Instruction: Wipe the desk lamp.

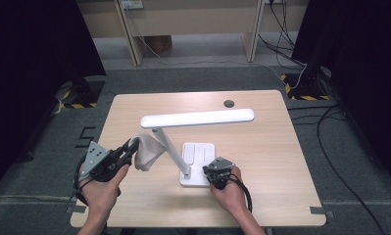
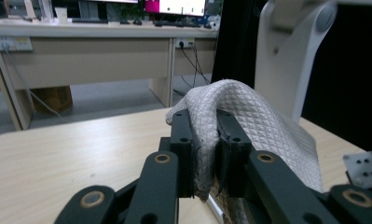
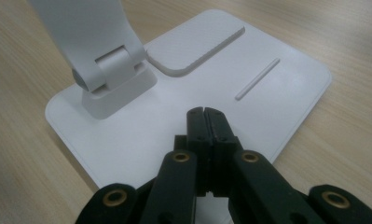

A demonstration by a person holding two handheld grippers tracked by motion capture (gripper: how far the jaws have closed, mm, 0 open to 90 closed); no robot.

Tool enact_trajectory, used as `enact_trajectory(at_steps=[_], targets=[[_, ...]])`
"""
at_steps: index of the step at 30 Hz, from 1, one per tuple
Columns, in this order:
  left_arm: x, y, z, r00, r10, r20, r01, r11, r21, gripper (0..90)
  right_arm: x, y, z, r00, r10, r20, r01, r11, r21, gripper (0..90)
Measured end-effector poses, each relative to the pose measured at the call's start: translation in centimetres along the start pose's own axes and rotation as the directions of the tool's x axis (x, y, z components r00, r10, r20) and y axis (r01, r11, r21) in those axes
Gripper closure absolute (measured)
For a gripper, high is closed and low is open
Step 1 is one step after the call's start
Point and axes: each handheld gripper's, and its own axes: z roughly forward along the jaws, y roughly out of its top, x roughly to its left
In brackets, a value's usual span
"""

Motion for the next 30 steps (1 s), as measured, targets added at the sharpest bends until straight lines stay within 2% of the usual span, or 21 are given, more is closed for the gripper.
enact_trajectory(at_steps=[8,12,15,19,21,25,30], targets=[[-0.4,2.1,0.4,1.0,0.004,0.005,-0.004,0.9983,-0.058,78.9,0.0,0.0,0.0,1.0,-0.003,0.0,0.003,1.0,0.001,90.0],[-0.8,2.9,0.8,0.9999,0.008,0.015,-0.007,0.9978,-0.066,78.9,0.0,0.0,0.0,1.0,-0.001,-0.001,0.001,1.0,0.001,90.0],[-1.0,2.9,1.1,0.9998,0.002,0.018,-0.001,0.9979,-0.065,78.8,0.0,0.0,0.0,1.0,-0.003,0.002,0.003,1.0,-0.001,90.0],[-1.1,2.8,1.2,0.9998,0.012,0.014,-0.011,0.9981,-0.06,78.8,0.0,0.0,0.0,1.0,-0.003,0.0,0.003,1.0,-0.001,90.0],[-1.3,2.7,1.3,0.9993,0.033,0.015,-0.032,0.9982,-0.051,78.8,0.0,0.0,0.0,1.0,-0.003,0.0,0.003,1.0,0.0,90.0],[-1.8,2.2,2.0,0.9974,0.056,0.044,-0.055,0.9981,-0.028,78.7,0.0,0.0,0.0,1.0,-0.003,0.0,0.003,1.0,-0.001,90.0],[-2.1,2.5,2.1,0.9965,0.077,0.033,-0.076,0.9964,-0.037,78.7,0.0,0.0,0.0,1.0,-0.002,0.0,0.002,1.0,-0.001,90.0]])
